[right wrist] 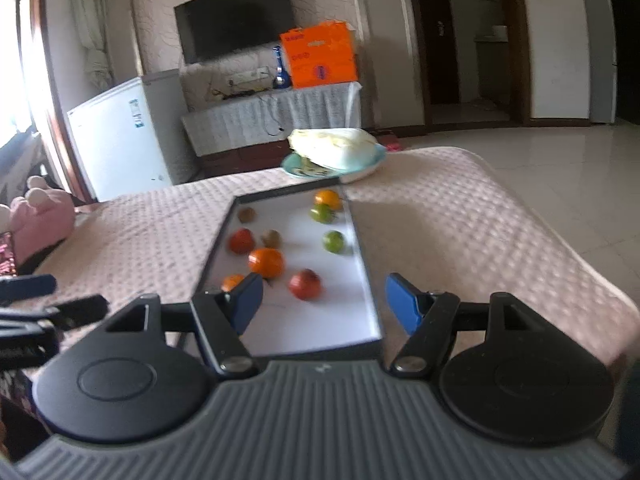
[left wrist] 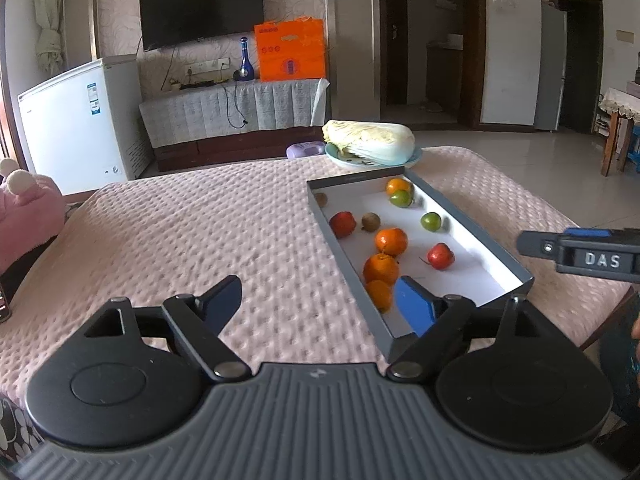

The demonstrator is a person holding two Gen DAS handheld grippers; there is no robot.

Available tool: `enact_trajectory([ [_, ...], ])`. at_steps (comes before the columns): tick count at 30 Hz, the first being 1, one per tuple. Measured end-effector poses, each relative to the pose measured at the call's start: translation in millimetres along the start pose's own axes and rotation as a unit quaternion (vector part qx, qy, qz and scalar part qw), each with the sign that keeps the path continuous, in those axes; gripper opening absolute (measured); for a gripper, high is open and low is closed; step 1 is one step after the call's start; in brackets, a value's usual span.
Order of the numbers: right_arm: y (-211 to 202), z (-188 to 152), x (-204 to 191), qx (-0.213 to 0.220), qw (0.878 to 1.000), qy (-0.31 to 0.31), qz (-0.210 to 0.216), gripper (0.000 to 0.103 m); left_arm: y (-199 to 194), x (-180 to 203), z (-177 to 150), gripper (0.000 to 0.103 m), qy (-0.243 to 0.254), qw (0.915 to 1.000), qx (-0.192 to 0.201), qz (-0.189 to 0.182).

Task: Organize fruits

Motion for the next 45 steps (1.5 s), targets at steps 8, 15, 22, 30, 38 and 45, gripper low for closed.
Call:
enact_trajectory([
  [8, -14.9, -19.5, 10.5, -0.031, 0.999, 0.012, -0.009, 0.070, 3.4, 9.4, -11.8, 0.088, -0.003, 1.0000, -0.009, 0.000],
  [15, -20.1, -35.5, -10.7, -0.055, 0.997, -0.052, 0.012, 0.070, -0.9, 24.6, -24.8, 0.088, 0.007, 0.9998, -0.016, -0.006],
  [22, -16.6, -42.2, -11.3, -0.078, 0.995, -0.064, 0.008, 0.070, -1.5, 33.6, -34.4, 0.088, 0.018, 0.9994, -0.026, -0.010],
  [30, -13.6, -43.4, -11.4, -0.084, 0.994, -0.067, 0.007, 0.070, -1.3, 34.2, -38.2, 0.088, 0.023, 0.9992, -0.031, -0.010],
  [38, -13.7, -44.4, -11.4, -0.085, 0.994, -0.069, 0.007, 0.070, -0.3, 34.9, -41.9, 0.088, 0.026, 0.9990, -0.037, -0.004],
  [45, -13.7, -44.3, -10.0, -0.086, 0.994, -0.068, 0.006, 0.070, -0.9, 36.9, -42.7, 0.089, 0.029, 0.9989, -0.036, -0.006],
])
Point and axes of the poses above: each gripper's, at about its wrist camera, not at the fingertips, and y roughly the way its jaws point, x to its right, z to its top, the point moved 2 cm from there along y, roughly the way its jaws point, and after that the axes turned 14 degrees about -z, right-handed, at the moved point
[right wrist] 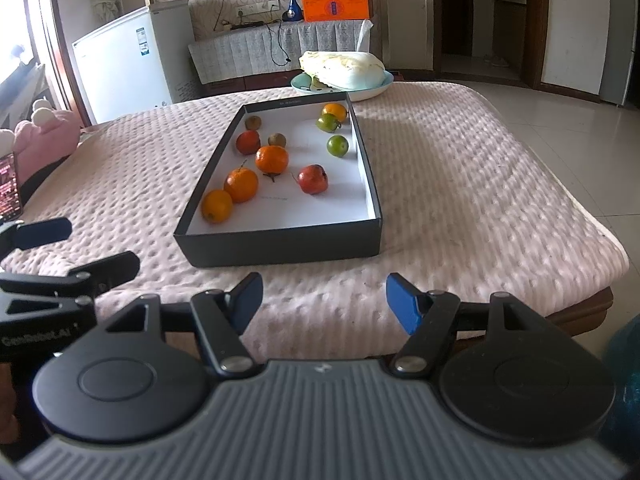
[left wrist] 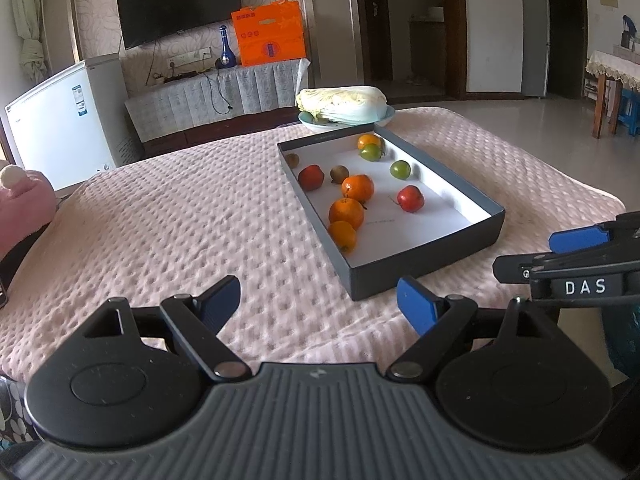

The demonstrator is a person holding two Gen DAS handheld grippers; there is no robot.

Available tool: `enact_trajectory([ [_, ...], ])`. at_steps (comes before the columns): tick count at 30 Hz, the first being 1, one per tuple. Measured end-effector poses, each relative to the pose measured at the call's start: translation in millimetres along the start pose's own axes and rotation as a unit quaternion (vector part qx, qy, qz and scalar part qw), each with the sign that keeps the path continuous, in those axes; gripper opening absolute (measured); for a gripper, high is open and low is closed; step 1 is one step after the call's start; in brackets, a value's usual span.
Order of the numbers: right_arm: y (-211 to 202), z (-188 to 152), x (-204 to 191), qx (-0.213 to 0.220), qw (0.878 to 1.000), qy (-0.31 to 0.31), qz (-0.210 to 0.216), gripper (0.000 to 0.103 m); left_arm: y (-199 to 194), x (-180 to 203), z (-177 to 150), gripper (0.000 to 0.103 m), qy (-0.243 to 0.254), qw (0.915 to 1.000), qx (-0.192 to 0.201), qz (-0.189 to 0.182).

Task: Organize fruits

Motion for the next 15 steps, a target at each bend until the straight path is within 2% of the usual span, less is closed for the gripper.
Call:
enact_trajectory([
  [8, -0.6, -1.0, 0.3, -0.001, 1.000, -0.005, -0.002, 0.070, -0.5, -0.8, 0.5, 0.089, 0.000, 1.0000, 0.000, 0.002],
  [15, 0.2, -1.2, 0.9, -0.001, 1.000, -0.003, -0.003, 0.070, -4.5, 1.5, 1.1, 0.088, 0.005, 0.9998, 0.015, -0.012],
])
Point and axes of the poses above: each gripper's, at about its wrist camera, not at the fingertips, and y roughly the way its jaws point, x to its right, z to its top, the point moved 2 cm from there along y, roughly the way its jaws point, and after that the axes turned 14 degrees about -z, right-handed, at the moved point
